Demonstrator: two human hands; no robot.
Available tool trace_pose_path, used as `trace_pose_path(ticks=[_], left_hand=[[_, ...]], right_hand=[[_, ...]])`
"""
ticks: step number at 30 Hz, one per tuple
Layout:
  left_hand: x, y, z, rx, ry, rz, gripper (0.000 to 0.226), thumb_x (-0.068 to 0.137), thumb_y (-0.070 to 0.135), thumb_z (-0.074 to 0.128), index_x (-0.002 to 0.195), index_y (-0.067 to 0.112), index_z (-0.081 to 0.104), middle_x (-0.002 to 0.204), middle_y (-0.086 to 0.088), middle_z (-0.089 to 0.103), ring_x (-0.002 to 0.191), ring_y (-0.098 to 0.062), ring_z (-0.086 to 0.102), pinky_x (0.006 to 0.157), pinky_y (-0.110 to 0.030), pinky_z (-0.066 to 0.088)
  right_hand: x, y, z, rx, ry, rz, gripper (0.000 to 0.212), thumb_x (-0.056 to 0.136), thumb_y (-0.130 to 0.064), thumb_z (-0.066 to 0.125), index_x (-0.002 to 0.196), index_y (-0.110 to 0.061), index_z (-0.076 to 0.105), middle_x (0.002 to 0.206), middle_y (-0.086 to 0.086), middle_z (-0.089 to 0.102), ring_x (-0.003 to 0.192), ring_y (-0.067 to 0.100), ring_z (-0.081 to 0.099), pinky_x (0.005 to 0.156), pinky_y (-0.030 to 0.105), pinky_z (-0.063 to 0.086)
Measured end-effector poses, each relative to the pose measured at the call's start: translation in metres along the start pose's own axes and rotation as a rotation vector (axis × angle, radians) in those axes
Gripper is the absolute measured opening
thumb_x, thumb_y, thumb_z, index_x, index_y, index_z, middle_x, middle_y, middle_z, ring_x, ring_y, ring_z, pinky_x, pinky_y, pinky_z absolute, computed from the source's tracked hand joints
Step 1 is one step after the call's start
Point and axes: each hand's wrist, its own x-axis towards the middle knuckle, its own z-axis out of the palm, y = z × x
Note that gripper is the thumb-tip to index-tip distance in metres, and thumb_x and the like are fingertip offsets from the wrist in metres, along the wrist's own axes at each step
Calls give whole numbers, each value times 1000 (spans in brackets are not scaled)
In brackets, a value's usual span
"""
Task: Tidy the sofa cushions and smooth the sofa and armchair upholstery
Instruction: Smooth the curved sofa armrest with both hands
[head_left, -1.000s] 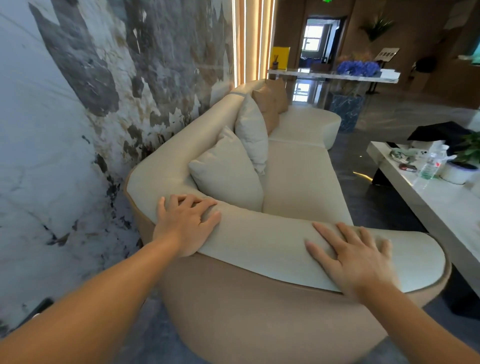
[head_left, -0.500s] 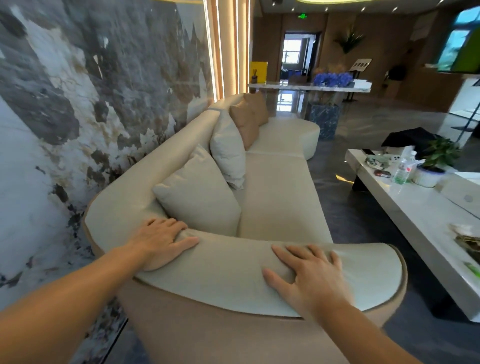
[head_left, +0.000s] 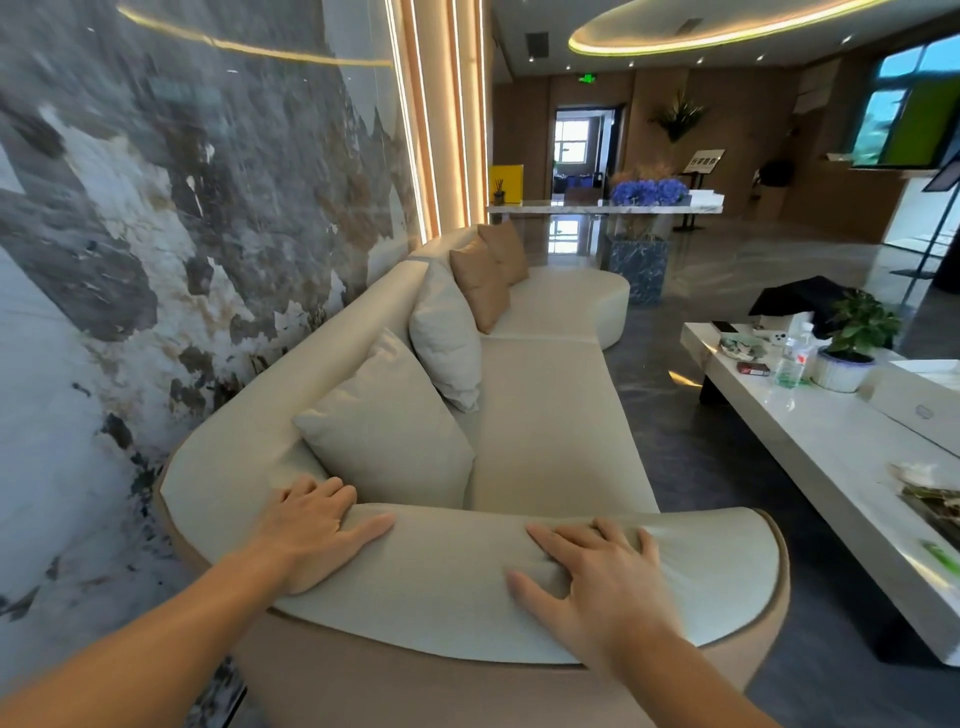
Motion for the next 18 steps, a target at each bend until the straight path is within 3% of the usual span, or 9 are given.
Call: trace_pose_path(ticks=[5,10,14,18], left_hand=[[-8,12,0,-37,-20,-48,82,67,88,-1,101,33,50,106,12,47,102,-15,39,88,-36,25],[-12,11,13,-41,20,-72,89,74,83,-3,135,37,43,138,13,45,130,-16,36,112,-38,19],[-2,10,14,-73,49,-78,84,74,82,0,136,43,42,145,20,42,137,-9,30,118,-41,11],[2,9,9,-99,15,-59,83,74,81,1,138,45,40,152,21,34,144,-10,21,120,-43,6]], right_hand=[[-2,7,-4,-5,-19,11,88,70,-89,12,145,-53,37,147,-30,44,144,17,28,117,50,13],[-1,4,-5,-47,-28,22,87,72,-85,5,148,-51,30,149,-29,40,144,16,26,116,48,14],[6,3,0,-73,-50,85,86,71,-85,-1,151,-55,13,161,-15,25,148,19,17,117,51,11],[9,-4,2,-109,-58,154,88,65,-86,-7,148,-62,5,164,-16,17,151,20,11,117,54,5]])
